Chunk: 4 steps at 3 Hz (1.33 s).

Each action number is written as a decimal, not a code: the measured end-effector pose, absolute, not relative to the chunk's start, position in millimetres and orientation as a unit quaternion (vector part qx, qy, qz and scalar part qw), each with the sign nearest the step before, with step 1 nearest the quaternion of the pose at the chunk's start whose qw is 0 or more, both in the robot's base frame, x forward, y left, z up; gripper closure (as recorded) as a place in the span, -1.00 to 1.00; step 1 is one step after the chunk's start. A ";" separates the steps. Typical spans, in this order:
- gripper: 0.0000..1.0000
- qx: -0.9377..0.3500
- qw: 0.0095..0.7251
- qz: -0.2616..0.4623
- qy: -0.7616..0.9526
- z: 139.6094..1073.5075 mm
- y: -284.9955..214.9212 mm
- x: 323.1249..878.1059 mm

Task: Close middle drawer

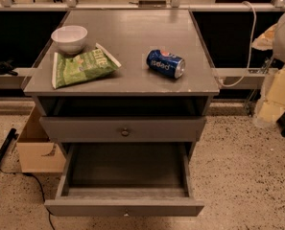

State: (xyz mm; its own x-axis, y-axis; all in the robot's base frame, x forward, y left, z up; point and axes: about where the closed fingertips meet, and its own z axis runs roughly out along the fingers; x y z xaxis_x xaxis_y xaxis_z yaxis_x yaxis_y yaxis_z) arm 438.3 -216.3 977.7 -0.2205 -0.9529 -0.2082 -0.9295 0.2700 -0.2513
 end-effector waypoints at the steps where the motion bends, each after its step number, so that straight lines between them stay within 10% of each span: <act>1: -1.00 -0.603 0.161 -0.036 0.780 977.7 -216.3 438.3; 4: -1.00 -0.595 0.152 0.069 0.786 872.4 -204.8 375.9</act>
Offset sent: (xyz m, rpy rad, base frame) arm -0.0274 0.0025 -0.0605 0.0417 0.0809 -0.0009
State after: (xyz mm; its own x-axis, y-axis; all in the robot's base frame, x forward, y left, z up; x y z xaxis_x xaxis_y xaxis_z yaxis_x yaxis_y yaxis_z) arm 375.9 -204.8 872.4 -0.2465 -0.9144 -0.3210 -0.9563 0.2832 -0.0724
